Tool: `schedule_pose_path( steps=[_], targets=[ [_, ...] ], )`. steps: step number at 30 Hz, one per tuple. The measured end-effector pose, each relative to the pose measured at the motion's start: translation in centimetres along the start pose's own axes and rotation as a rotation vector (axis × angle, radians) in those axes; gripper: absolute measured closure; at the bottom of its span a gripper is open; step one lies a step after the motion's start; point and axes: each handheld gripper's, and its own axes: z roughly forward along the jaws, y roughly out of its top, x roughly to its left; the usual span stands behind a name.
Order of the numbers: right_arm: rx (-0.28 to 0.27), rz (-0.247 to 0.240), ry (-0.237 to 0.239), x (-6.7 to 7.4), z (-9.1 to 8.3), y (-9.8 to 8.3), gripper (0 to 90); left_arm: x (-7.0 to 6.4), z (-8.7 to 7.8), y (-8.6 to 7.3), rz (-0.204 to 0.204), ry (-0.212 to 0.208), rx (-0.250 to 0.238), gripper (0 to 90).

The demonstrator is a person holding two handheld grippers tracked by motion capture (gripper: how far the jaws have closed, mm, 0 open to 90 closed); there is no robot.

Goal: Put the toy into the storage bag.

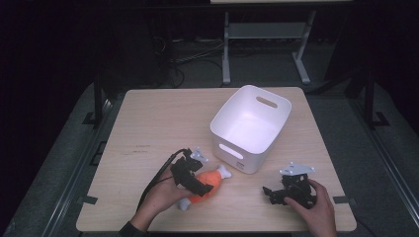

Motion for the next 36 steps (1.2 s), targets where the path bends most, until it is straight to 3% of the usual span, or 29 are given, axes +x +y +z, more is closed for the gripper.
schedule_pose_path(
  steps=[30,36],
  targets=[
    [0.0,0.0,0.0,0.0,0.0,0.0,0.0,-0.7,3.6,-0.7,0.018,-0.011,0.104,12.6],
    [0.0,0.0,0.0,0.0,0.0,0.0,0.0,-0.7,3.5,-0.7,0.024,-0.01,0.107,13.7]
  ],
)
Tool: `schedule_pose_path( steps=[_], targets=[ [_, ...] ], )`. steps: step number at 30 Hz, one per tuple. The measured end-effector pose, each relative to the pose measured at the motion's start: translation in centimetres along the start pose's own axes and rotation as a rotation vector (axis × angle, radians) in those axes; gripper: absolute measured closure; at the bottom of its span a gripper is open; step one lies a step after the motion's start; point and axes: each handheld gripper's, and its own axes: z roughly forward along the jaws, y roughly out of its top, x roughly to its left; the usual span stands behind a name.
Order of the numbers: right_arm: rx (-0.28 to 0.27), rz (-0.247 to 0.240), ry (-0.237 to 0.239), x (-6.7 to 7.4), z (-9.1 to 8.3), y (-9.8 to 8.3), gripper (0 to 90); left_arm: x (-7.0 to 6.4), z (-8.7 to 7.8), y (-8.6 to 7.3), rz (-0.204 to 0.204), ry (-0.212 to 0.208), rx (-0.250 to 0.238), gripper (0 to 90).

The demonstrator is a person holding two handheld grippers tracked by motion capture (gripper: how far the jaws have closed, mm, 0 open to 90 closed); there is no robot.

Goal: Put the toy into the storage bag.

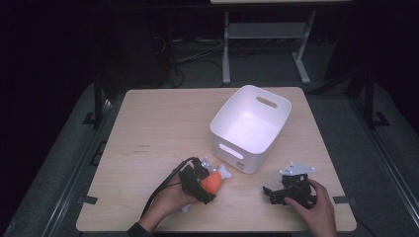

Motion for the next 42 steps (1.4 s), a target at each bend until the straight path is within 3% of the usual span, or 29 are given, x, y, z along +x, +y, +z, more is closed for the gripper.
schedule_pose_path(
  steps=[13,28,39,40,42],
  targets=[
    [0.0,0.0,0.0,0.0,0.0,0.0,0.0,0.1,-0.7,-0.1,0.021,-0.008,-0.02,25.7],
    [0.0,0.0,0.0,0.0,0.0,0.0,0.0,1.4,-2.4,-1.0,0.029,-0.051,-0.064,25.7],
    [0.0,0.001,0.0,0.0,0.0,0.0,0.0,1.9,-3.7,-1.4,0.033,-0.067,-0.105,25.7],
    [0.0,0.001,0.0,0.0,0.0,0.0,0.0,2.1,-4.0,-1.5,0.05,-0.067,-0.099,25.7],
    [0.0,0.001,0.0,0.0,0.0,0.0,0.0,2.0,-4.2,-1.5,0.037,-0.063,-0.11,25.7]
  ],
)
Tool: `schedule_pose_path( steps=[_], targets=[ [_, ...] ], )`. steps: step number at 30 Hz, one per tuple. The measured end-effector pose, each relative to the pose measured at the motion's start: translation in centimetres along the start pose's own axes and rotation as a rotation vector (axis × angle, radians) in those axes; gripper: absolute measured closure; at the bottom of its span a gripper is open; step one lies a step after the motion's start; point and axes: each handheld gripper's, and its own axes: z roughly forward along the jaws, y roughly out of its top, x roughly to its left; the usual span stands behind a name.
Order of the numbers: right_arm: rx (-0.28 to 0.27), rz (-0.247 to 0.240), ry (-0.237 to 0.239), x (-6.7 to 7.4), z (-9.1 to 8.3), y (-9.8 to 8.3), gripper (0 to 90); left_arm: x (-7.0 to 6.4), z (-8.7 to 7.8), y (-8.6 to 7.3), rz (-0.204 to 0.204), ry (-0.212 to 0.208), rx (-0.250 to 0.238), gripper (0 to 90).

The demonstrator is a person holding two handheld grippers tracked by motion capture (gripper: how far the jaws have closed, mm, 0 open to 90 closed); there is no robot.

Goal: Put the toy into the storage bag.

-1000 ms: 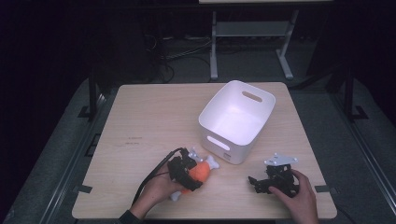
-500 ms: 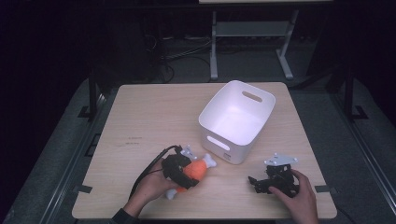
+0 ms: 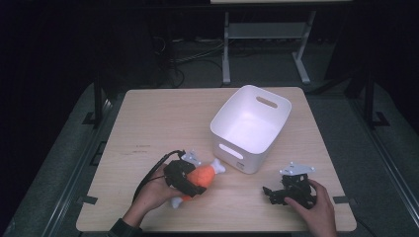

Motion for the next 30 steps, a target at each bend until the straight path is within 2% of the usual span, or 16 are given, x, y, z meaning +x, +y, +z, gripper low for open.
schedule_pose_path(
  steps=[8,9,23,30],
  targets=[
    [0.0,0.0,0.0,0.0,0.0,0.0,0.0,0.4,-1.5,0.3,0.015,-0.007,-0.031,25.6],
    [0.0,0.0,0.0,0.0,0.0,0.0,0.0,0.3,-1.6,0.4,0.004,-0.006,-0.041,25.6],
    [-0.001,0.001,0.0,0.0,0.0,0.0,0.0,0.4,-3.1,1.3,0.018,-0.009,-0.063,25.6],
    [0.0,0.0,0.001,0.0,0.0,0.0,0.0,0.5,-4.6,2.2,0.026,-0.007,-0.085,25.6]
  ],
)
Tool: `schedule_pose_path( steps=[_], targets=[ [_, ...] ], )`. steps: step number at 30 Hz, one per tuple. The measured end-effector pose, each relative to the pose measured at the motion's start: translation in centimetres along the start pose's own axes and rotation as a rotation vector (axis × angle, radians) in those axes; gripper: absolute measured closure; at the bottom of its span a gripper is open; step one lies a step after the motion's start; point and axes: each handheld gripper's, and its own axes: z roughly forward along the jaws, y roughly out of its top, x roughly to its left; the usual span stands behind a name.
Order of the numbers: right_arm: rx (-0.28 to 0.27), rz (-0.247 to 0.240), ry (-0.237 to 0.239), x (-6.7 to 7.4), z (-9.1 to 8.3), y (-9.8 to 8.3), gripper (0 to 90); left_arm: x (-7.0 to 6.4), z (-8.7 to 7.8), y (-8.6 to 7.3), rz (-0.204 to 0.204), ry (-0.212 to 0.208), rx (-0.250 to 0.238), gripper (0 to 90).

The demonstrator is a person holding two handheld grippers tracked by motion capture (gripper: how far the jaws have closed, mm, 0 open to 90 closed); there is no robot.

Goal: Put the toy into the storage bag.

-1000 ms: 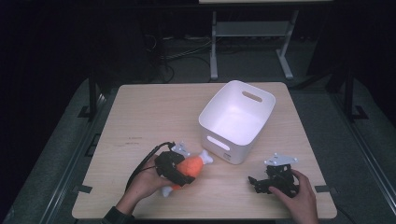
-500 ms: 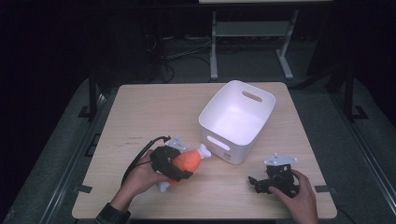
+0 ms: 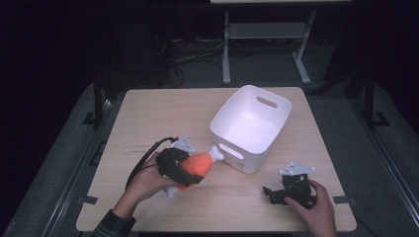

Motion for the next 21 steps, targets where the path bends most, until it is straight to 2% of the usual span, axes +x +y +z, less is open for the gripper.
schedule_pose_path(
  steps=[7,21],
  targets=[
    [-0.001,-0.001,0.0,0.0,0.0,0.0,0.0,0.1,-1.1,0.9,0.02,-0.008,-0.02,25.6],
    [0.0,0.001,-0.001,0.0,0.0,0.0,0.0,0.1,-2.2,2.6,0.032,-0.017,-0.052,25.6]
  ],
)
